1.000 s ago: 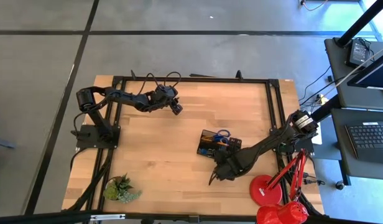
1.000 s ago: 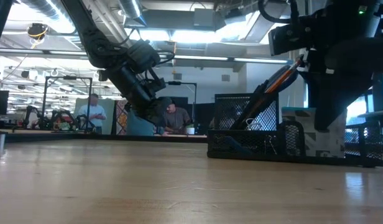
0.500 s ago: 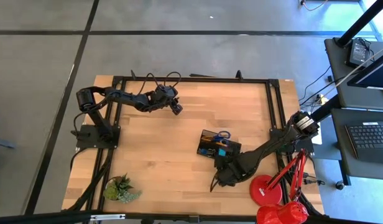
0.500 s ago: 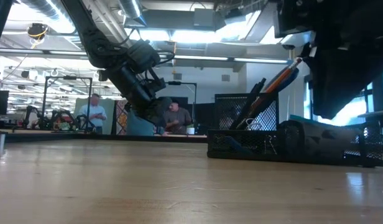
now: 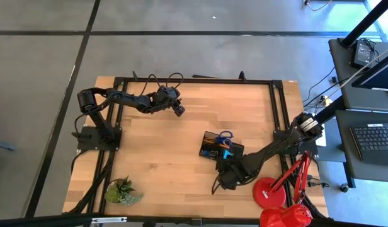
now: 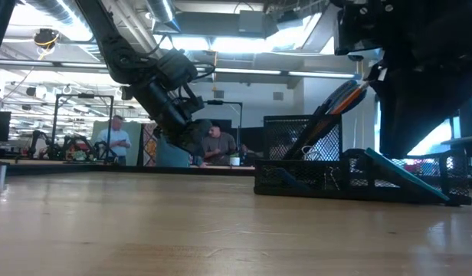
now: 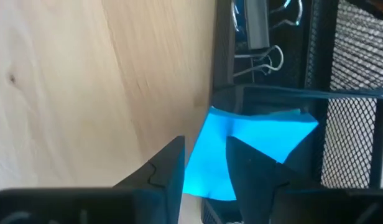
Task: Pick and place office supplies into organizer
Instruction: Put the blue sticky note pad into the black desk organizer
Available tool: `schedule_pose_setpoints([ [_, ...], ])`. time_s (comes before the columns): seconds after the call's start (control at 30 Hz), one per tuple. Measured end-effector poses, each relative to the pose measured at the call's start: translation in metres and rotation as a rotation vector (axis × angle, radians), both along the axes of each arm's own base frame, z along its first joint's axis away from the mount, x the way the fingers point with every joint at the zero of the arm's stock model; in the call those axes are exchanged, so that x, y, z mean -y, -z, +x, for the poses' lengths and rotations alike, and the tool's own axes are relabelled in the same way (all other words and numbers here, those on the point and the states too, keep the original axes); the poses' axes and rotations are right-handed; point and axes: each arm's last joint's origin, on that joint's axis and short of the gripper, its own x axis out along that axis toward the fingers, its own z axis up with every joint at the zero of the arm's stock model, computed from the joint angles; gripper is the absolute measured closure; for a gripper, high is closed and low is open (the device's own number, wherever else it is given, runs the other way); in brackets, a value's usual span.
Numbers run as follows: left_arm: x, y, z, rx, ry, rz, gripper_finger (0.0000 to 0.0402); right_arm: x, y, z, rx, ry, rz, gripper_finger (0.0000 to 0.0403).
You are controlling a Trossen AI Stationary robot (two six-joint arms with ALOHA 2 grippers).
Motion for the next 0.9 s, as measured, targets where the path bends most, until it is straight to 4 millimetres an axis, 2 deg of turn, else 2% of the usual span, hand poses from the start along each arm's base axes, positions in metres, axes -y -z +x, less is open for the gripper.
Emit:
schedule_pose_setpoints([
  [0.9, 0.0, 0.0, 0.0, 0.002, -0.003, -0.003, 0.0309, -0.012, -0.001, 0.0, 0.004, 0.012, 0.146, 0.0283],
])
